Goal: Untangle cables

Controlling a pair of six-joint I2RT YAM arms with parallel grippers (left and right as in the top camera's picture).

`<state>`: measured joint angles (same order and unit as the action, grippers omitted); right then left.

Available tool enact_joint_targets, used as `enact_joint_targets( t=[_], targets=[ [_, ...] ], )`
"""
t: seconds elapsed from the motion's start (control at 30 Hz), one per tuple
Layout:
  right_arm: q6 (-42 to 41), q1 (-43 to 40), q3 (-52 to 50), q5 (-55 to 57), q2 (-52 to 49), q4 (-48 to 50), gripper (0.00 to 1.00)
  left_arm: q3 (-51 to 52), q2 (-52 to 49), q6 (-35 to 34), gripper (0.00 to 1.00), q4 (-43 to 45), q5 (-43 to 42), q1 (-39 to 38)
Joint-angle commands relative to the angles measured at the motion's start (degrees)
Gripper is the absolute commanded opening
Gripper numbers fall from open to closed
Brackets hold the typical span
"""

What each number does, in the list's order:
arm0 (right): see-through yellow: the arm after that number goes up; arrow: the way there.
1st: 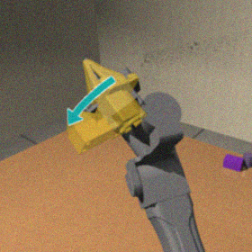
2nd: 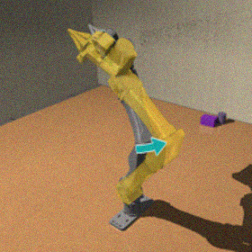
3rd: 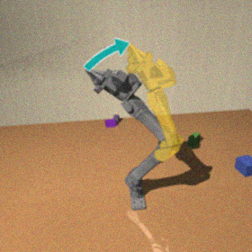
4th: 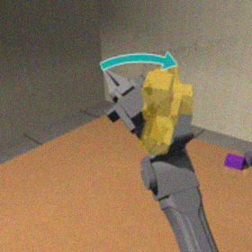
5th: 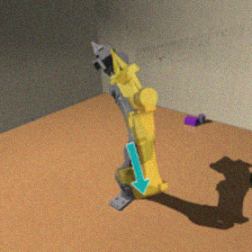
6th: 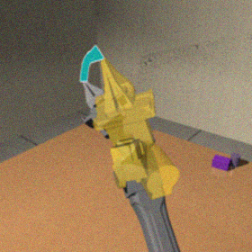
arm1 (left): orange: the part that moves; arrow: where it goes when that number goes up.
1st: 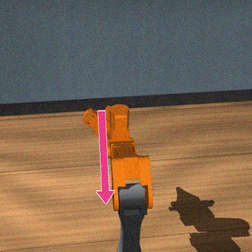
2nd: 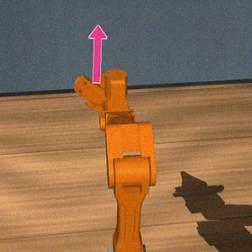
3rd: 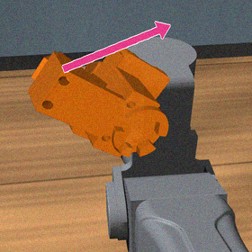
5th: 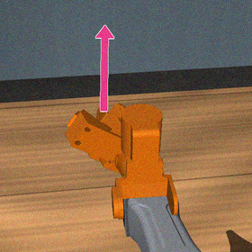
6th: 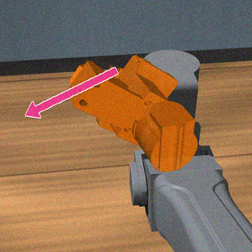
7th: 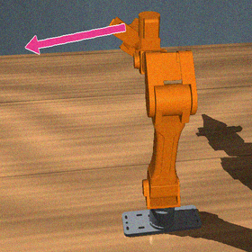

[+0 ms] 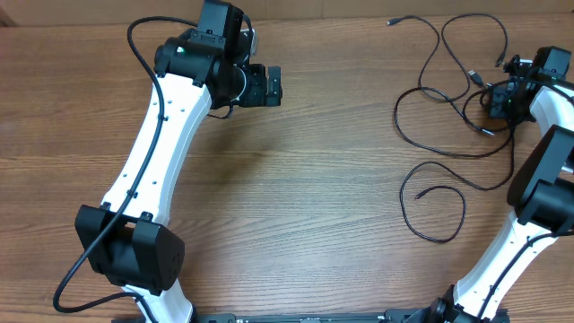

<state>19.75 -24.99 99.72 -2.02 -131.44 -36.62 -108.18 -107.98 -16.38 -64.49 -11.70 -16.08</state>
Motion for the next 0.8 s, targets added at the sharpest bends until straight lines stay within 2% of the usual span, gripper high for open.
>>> enact_joint_targets(
  t=[0.0, 0.17, 0.23, 0.4, 0.47, 0.53, 0.7, 0.77],
  targets=[
    [0.0, -0.2, -0.4, -3.0, -0.7, 0.1, 0.46, -0.7, 0.4, 0.1, 1.0, 0.3, 0.3, 0.0],
    [0.0, -0.2, -0.9, -3.0, -0.7, 0.1, 0.25, -0.7, 0.4, 0.1, 1.0, 0.3, 0.3, 0.0],
    [0.0, -0.2, -1.1, -3.0, -0.7, 0.1, 0.24, -0.7, 0.4, 0.1, 1.0, 0.3, 0.3, 0.0],
    [0.0, -0.2, -1.1, -3.0, -0.7, 0.0, 0.26, -0.7, 0.4, 0.1, 1.0, 0.3, 0.3, 0.0],
    [0.0, -0.2, -1.1, -3.0, -0.7, -0.1, 0.32, -0.7, 0.4, 0.1, 0.99, 0.3, 0.3, 0.0],
    [0.0, -0.2, -1.1, -3.0, -0.7, -0.1, 0.44, -0.7, 0.4, 0.1, 1.0, 0.3, 0.3, 0.0],
    [0.1, -0.2, -1.1, -1.0, -0.7, -0.1, 0.47, -0.7, 0.4, 0.1, 1.0, 0.4, 0.3, 0.0],
    [0.0, -0.2, -1.1, -1.0, -0.7, -0.1, 0.45, -0.7, 0.4, 0.1, 1.0, 0.5, 0.3, 0.0]
  ],
)
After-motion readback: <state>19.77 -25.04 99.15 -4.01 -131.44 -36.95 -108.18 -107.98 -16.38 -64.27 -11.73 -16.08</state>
